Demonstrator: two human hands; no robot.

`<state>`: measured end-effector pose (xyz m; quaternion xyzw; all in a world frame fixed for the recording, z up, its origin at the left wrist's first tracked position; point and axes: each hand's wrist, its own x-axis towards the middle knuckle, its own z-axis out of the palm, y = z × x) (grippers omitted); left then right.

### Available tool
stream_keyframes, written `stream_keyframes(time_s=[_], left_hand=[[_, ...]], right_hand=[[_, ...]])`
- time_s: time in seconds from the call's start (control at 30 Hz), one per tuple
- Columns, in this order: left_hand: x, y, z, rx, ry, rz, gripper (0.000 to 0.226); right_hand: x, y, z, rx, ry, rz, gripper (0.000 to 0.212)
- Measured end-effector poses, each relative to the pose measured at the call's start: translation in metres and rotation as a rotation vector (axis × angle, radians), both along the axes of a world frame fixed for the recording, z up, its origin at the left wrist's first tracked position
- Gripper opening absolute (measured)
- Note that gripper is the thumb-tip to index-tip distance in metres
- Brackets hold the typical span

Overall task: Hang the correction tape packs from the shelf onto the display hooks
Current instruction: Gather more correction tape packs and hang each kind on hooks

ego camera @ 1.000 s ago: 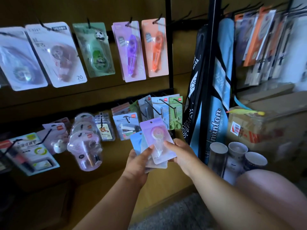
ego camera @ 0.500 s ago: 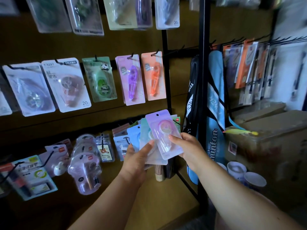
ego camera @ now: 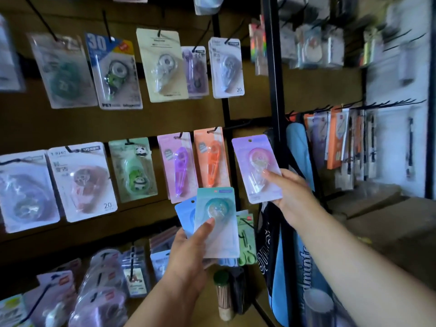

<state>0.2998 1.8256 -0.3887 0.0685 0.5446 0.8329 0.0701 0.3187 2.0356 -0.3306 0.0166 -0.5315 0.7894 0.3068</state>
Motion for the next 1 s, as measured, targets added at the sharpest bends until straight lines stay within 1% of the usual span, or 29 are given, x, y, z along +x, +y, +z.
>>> stream_keyframes(time_s=[0.1, 0.23, 0.37, 0.43, 0.6, 0.67, 0.77, 0.83, 0.93, 1.0], left_hand=[[0.0, 0.004, 0.006, -0.03, 0.01, 0.0, 0.027], [0.0, 0.009, 0.012, -0.045, 0.022, -0.029, 0.034], [-0.003, 0.014, 0.015, -0.041, 0.025, -0.049, 0.035], [-0.005, 0.015, 0.015, -0.046, 0.031, -0.054, 0.035], [-0.007, 0.014, 0.015, -0.045, 0.034, -0.058, 0.046], [-0.009, 0.013, 0.015, -0.038, 0.028, -0.053, 0.052], [-0.011, 0.012, 0.014, -0.021, 0.007, -0.053, 0.052], [-0.011, 0.012, 0.015, -0.013, -0.003, -0.047, 0.056], [-0.013, 0.011, 0.017, -0.001, -0.009, -0.041, 0.058], [-0.014, 0.01, 0.018, 0.009, -0.009, -0.039, 0.059]], right_hand=[[-0.007, 0.013, 0.027, 0.026, 0.014, -0.036, 0.015], [-0.021, 0.023, 0.052, 0.034, 0.0, -0.05, 0.025], [-0.038, 0.026, 0.06, 0.004, -0.035, -0.055, 0.018], [-0.044, 0.026, 0.058, -0.041, -0.043, -0.029, 0.02], [-0.056, 0.022, 0.05, -0.148, -0.053, 0.039, 0.013], [-0.06, 0.018, 0.05, -0.149, -0.097, 0.034, 0.019], [-0.07, 0.011, 0.055, -0.152, -0.196, -0.01, 0.033], [-0.077, 0.005, 0.058, -0.139, -0.25, -0.037, 0.041], [-0.088, -0.003, 0.056, -0.113, -0.307, -0.029, 0.047], [-0.09, -0.007, 0.048, -0.094, -0.363, -0.013, 0.048]])
